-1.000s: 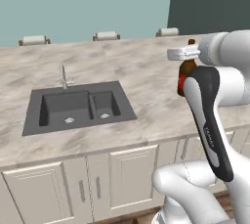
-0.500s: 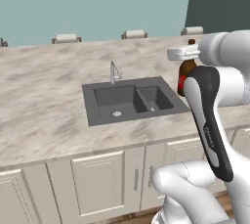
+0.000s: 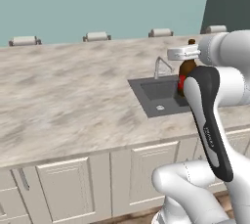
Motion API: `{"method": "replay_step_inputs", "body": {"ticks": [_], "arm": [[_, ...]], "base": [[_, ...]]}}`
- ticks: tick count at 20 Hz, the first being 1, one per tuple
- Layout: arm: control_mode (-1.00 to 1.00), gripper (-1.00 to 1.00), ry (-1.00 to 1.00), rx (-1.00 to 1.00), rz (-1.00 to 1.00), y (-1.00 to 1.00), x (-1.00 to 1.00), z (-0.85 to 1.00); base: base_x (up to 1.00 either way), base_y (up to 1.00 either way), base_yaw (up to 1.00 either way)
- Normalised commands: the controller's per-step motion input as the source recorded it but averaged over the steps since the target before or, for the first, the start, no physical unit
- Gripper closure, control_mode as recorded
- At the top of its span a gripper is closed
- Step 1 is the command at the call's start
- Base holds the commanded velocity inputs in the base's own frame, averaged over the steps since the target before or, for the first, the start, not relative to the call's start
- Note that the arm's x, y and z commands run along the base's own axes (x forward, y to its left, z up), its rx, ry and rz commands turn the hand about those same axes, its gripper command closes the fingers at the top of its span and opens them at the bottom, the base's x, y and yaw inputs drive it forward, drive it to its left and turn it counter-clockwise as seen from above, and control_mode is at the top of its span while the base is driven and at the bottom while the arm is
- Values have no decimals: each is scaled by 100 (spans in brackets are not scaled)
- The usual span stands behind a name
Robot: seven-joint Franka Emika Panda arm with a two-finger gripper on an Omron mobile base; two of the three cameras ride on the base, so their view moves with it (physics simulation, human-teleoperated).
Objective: Get the candle and the beer from the cabinet and move them to the dining counter.
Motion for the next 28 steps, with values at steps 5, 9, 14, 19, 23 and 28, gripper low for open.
{"method": "replay_step_inputs", "body": {"ticks": [5, 9, 14, 19, 23, 28], "arm": [[100, 100, 0, 0, 0, 0, 0, 0], [100, 100, 0, 0, 0, 0, 0, 0], [100, 100, 0, 0, 0, 0, 0, 0], [100, 100, 0, 0, 0, 0, 0, 0], [100, 100, 0, 0, 0, 0, 0, 0], [100, 100, 0, 0, 0, 0, 0, 0]], "base": [[0, 100, 0], [14, 100, 0], [19, 100, 0], [9, 100, 0], [9, 100, 0], [15, 100, 0]]}}
